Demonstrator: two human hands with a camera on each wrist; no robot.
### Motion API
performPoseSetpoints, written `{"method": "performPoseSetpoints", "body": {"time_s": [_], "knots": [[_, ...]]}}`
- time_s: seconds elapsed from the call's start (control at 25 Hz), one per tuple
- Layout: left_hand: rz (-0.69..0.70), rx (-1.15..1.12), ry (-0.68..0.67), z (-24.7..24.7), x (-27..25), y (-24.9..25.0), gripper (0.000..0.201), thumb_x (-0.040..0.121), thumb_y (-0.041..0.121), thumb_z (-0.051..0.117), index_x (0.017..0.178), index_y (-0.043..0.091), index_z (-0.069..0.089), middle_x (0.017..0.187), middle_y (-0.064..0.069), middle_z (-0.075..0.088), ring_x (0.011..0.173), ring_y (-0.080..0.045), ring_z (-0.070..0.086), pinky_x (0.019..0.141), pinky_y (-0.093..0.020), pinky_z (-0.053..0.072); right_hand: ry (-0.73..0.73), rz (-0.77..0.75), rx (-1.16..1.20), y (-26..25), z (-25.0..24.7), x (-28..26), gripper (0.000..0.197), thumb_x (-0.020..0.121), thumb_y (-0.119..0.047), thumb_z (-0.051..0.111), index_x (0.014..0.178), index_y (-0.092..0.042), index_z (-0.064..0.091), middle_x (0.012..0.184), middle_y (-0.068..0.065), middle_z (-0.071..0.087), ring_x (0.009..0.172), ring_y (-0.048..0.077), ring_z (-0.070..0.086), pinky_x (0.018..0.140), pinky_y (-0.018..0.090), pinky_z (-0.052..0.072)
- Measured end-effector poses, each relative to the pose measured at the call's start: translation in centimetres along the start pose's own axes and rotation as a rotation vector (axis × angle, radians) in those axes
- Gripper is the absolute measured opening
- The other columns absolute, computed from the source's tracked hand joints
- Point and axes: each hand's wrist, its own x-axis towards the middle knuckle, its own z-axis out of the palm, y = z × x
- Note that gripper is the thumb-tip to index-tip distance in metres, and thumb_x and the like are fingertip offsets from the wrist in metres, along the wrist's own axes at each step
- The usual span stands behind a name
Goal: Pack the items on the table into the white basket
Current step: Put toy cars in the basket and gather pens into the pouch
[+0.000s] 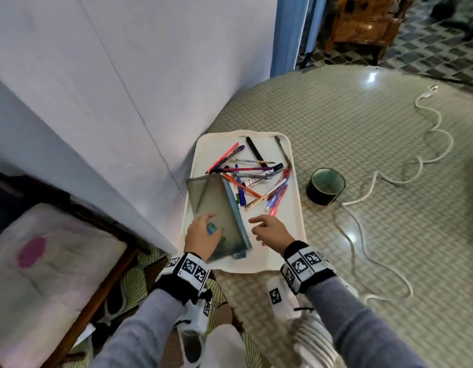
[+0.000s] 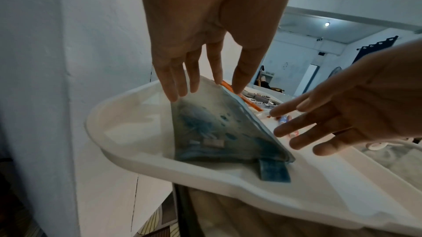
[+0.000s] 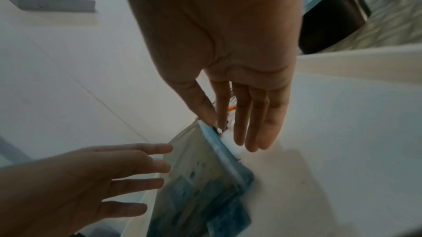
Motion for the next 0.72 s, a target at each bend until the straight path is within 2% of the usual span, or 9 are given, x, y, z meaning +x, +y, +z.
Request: {"method": "performPoseSetpoints", "body": {"time_s": [0.12, 0.2, 0.28, 0.36, 0.4, 0.48, 0.56, 0.64, 0.72], "knots": [[-0.011, -0.066, -0.112, -1.1, 2.0, -0.6, 0.045, 0.090, 0.009, 0.061, 0.132, 0.018, 0.049, 0.137, -0.009, 0.049, 0.126, -0.021, 0.047, 0.097, -0.025, 0.044, 0.023, 0.027, 0.027, -1.2, 2.0, 1.3, 0.037, 0.090, -0.003, 0.048, 0.125, -0.007, 0.057, 0.119, 0.012, 0.061, 0.096, 0.019, 0.055, 0.087, 0.031, 0.048], [-0.016, -0.070, -0.149, -1.7, 3.0, -1.1, 0.044, 0.090, 0.014, 0.061, 0.132, 0.019, 0.049, 0.134, -0.009, 0.053, 0.122, -0.020, 0.050, 0.093, -0.024, 0.045, 0.081, 0.024, 0.106, -1.9, 3.0, 1.5, 0.033, 0.089, 0.000, 0.048, 0.118, -0.008, 0.062, 0.101, 0.005, 0.065, 0.087, 0.015, 0.059, 0.071, 0.022, 0.051], [-0.014, -0.077, -0.162, -2.3, 3.6, -1.0, 0.042, 0.091, 0.023, 0.061, 0.131, 0.018, 0.050, 0.128, -0.008, 0.057, 0.111, -0.018, 0.055, 0.085, -0.022, 0.048, 0.142, 0.005, 0.157, -2.2, 3.8, 1.3, 0.027, 0.089, 0.000, 0.049, 0.107, -0.010, 0.067, 0.089, -0.005, 0.061, 0.083, 0.011, 0.057, 0.060, 0.014, 0.045], [-0.033, -0.127, -0.187, -2.8, 4.1, -0.6, 0.041, 0.091, 0.033, 0.060, 0.128, 0.016, 0.052, 0.119, -0.005, 0.059, 0.099, -0.014, 0.055, 0.067, -0.016, 0.045, 0.159, -0.023, 0.201, -2.4, 4.8, 1.1, 0.021, 0.087, -0.003, 0.057, 0.097, -0.016, 0.071, 0.095, -0.002, 0.063, 0.094, 0.017, 0.059, 0.065, 0.020, 0.048], [-0.045, -0.150, -0.200, -3.0, 4.3, -0.3, 0.042, 0.091, 0.037, 0.059, 0.125, 0.015, 0.054, 0.114, -0.003, 0.059, 0.096, -0.014, 0.055, 0.063, -0.015, 0.043, 0.152, -0.038, 0.225, -2.5, 5.3, 0.9, 0.019, 0.087, -0.006, 0.061, 0.096, -0.018, 0.073, 0.101, 0.001, 0.065, 0.096, 0.018, 0.060, 0.063, 0.021, 0.049], [-0.053, -0.161, -0.206, -3.2, 4.7, 0.3, 0.040, 0.089, 0.041, 0.062, 0.118, 0.014, 0.059, 0.108, -0.003, 0.062, 0.094, -0.016, 0.058, 0.067, -0.022, 0.047, 0.148, -0.057, 0.269, -3.0, 6.0, 0.3, 0.018, 0.086, -0.009, 0.066, 0.100, -0.017, 0.073, 0.105, 0.004, 0.068, 0.085, 0.014, 0.063, 0.059, 0.015, 0.047], [-0.041, -0.136, -0.195, -3.4, 5.4, 0.5, 0.033, 0.087, 0.033, 0.066, 0.112, 0.012, 0.064, 0.102, -0.005, 0.067, 0.088, -0.018, 0.064, 0.075, -0.028, 0.052, 0.163, -0.075, 0.291, -3.6, 6.3, -0.4, 0.020, 0.086, -0.007, 0.067, 0.104, -0.012, 0.072, 0.099, 0.003, 0.070, 0.077, 0.008, 0.064, 0.060, 0.013, 0.049], [-0.013, -0.128, -0.192, -3.8, 5.6, 0.7, 0.024, 0.087, 0.020, 0.067, 0.108, 0.008, 0.067, 0.090, -0.003, 0.067, 0.075, -0.012, 0.065, 0.069, -0.024, 0.054, 0.197, -0.079, 0.299, -4.0, 6.5, -0.7, 0.022, 0.084, -0.002, 0.068, 0.105, -0.008, 0.072, 0.097, 0.005, 0.071, 0.076, 0.008, 0.066, 0.065, 0.016, 0.054], [0.014, -0.160, -0.154, -4.4, 5.6, 0.8, 0.020, 0.085, 0.010, 0.067, 0.104, 0.004, 0.068, 0.082, -0.001, 0.066, 0.071, -0.013, 0.065, 0.067, -0.027, 0.057, 0.272, -0.079, 0.263, -4.2, 6.7, -0.8, 0.021, 0.082, -0.001, 0.068, 0.102, -0.008, 0.073, 0.096, 0.006, 0.072, 0.073, 0.008, 0.066, 0.067, 0.018, 0.056]]}}
